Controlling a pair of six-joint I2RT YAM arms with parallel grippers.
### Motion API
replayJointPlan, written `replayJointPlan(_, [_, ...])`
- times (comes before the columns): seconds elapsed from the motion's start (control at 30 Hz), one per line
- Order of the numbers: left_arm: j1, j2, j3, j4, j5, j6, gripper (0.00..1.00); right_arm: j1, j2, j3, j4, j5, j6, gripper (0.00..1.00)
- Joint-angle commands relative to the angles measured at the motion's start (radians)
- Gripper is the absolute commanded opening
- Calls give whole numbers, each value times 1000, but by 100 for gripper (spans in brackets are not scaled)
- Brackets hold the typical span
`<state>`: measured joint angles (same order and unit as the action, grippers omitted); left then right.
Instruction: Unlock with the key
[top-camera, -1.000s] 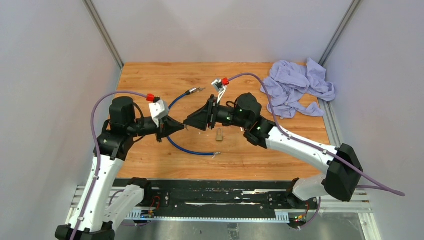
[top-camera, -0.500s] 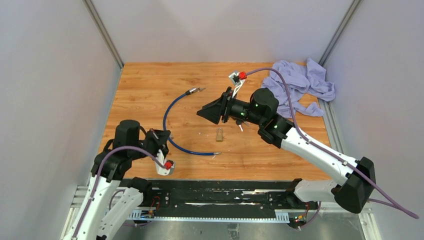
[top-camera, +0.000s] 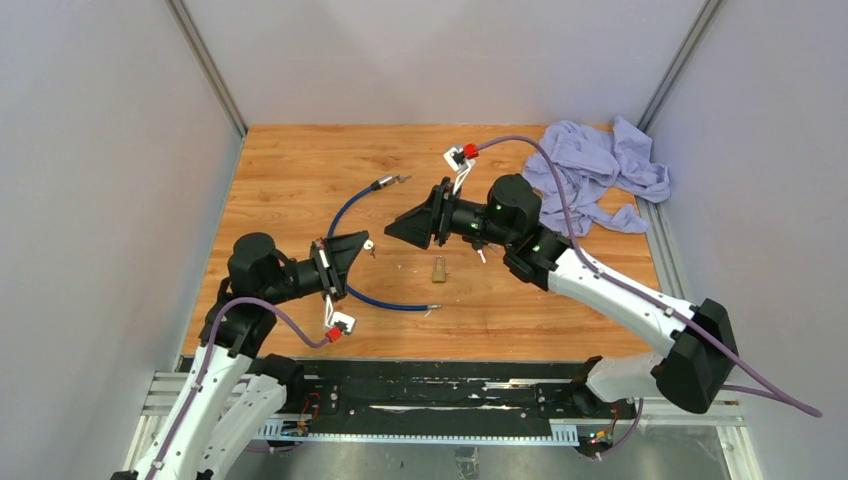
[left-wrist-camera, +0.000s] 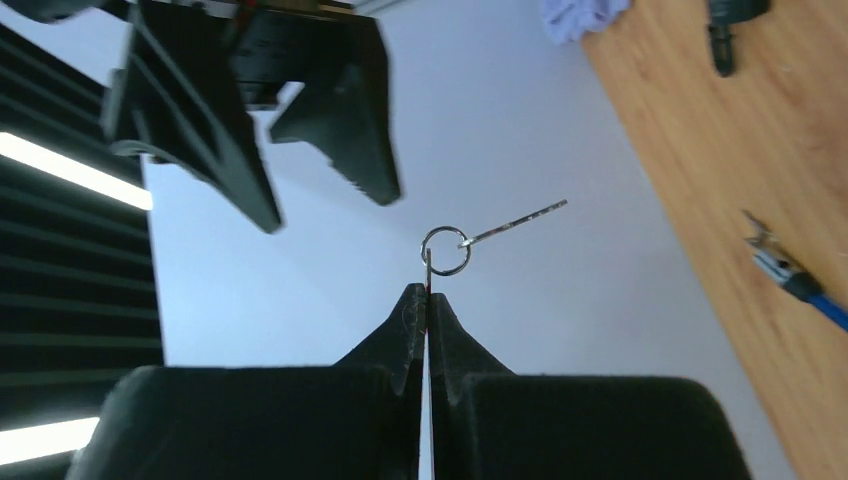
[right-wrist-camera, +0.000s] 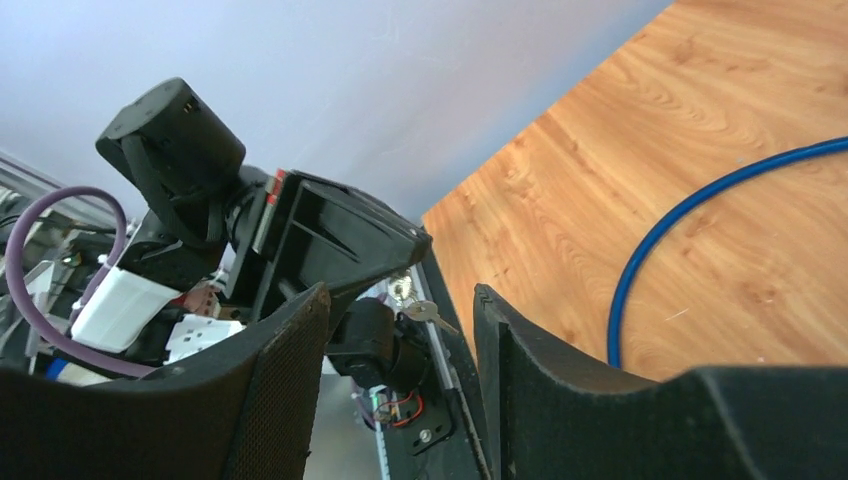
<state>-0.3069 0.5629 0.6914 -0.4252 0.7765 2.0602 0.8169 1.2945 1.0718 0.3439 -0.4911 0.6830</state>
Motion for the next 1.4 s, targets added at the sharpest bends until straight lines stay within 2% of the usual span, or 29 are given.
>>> replayJointPlan(0.0, [-8,49,-11,294,168,653,0,-11,60,23,112,-104,110,53])
replayJointPlan(0.2, [-8,67,-1,368,234,651,0,-14,112,58,196,-196,208,50])
replayJointPlan(0.47, [-7,51,-11,366,219,649,0,-43,199,-17,576,-246,499,21])
replayJointPlan(0.53, [-8,49,-14,364,209,650,0,-43,223,-24,660,-252,551,17])
replayJointPlan(0.7, [-7,46,-15,359,181,649,0,-44,271,-30,771,-268,643,14])
replayJointPlan(0.8, [-6,43,-14,354,165,647,0,-43,277,-41,785,-275,654,16])
replayJointPlan(1.07, [-8,40,-12,346,145,624,0,-42,219,-77,667,-270,576,21])
replayJointPlan(1.37, [-8,38,-11,342,128,619,0,-39,239,-71,729,-279,617,19])
